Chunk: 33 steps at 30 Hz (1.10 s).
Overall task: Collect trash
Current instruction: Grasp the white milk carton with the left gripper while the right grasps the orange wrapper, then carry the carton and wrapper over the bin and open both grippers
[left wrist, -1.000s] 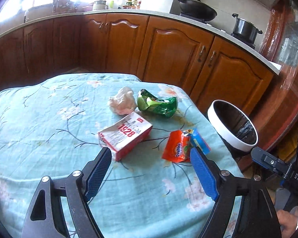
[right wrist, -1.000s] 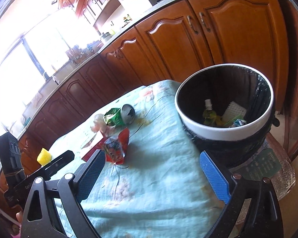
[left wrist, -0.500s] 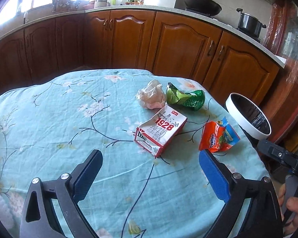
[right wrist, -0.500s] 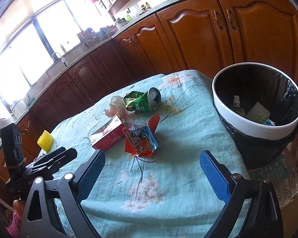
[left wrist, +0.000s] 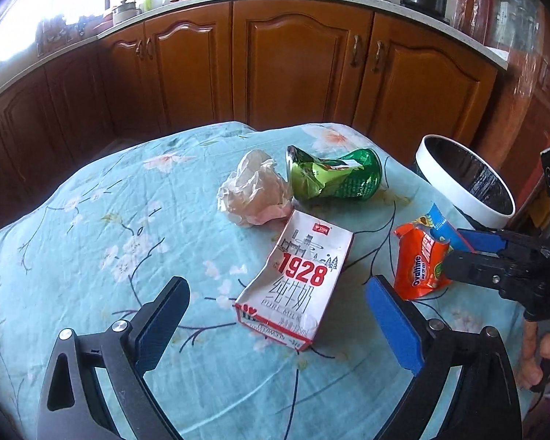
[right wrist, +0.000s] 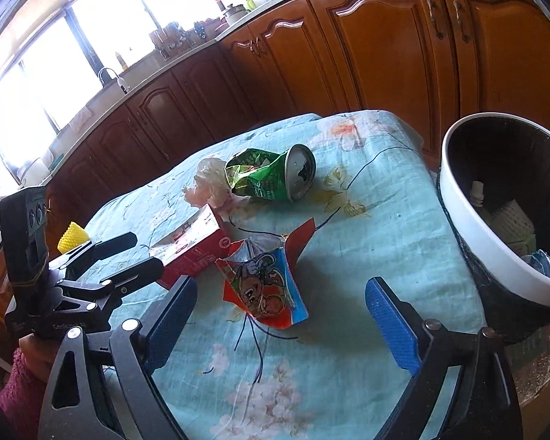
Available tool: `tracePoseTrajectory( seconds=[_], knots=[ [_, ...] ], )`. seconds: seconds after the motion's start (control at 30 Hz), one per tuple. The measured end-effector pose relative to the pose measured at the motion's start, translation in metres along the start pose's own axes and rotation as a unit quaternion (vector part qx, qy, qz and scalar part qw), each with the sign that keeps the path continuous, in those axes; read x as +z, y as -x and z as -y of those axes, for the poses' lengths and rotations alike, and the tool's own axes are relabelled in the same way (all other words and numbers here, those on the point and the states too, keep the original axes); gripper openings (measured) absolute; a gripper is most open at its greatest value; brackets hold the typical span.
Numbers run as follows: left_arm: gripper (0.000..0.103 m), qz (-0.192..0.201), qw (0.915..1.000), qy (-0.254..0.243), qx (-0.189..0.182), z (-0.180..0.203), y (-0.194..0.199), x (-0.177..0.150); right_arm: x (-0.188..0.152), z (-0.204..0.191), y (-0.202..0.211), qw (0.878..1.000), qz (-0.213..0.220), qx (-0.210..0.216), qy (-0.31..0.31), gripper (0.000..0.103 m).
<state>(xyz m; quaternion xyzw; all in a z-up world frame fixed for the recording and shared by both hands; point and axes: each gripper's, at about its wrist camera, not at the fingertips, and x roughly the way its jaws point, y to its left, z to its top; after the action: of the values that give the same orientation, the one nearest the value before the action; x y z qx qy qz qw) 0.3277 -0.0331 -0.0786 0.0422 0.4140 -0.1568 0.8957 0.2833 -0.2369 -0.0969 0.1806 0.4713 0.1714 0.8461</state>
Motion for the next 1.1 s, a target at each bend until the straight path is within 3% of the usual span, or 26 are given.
tracePoseTrajectory(
  seconds=[0.07, 0.1, 0.13, 0.2, 0.47, 0.7, 1.1],
  knots=[
    [0.093, -0.010, 0.9998, -0.014, 0.009, 0.004, -0.012, 0.004, 0.001, 0.001, -0.008, 1.000, -0.011, -0.001, -0.001, 0.071],
    [0.090, -0.015, 0.9997, -0.018, 0.007, 0.007, -0.017, 0.004, 0.000, 0.002, -0.011, 1.000, -0.017, -0.003, -0.002, 0.054],
    [0.079, -0.023, 0.9996, -0.019, 0.003, 0.009, -0.023, 0.005, 0.000, 0.004, -0.014, 1.000, -0.022, -0.004, -0.004, 0.035],
    [0.060, -0.037, 0.9992, -0.013, -0.007, 0.010, -0.031, 0.006, -0.002, 0.008, -0.014, 1.000, -0.025, -0.001, -0.013, 0.020],
    [0.045, -0.026, 0.9996, 0.005, -0.013, 0.028, -0.017, -0.004, -0.013, 0.017, 0.017, 1.000, 0.004, -0.002, -0.027, 0.017],
    [0.045, 0.004, 0.9989, 0.035, -0.031, 0.051, 0.015, -0.017, -0.019, 0.025, 0.045, 0.999, 0.028, -0.008, -0.035, 0.017],
    [0.045, 0.020, 0.9982, 0.021, -0.053, 0.100, 0.039, -0.020, -0.033, 0.046, 0.086, 0.997, 0.054, -0.028, -0.052, 0.017]
  ],
)
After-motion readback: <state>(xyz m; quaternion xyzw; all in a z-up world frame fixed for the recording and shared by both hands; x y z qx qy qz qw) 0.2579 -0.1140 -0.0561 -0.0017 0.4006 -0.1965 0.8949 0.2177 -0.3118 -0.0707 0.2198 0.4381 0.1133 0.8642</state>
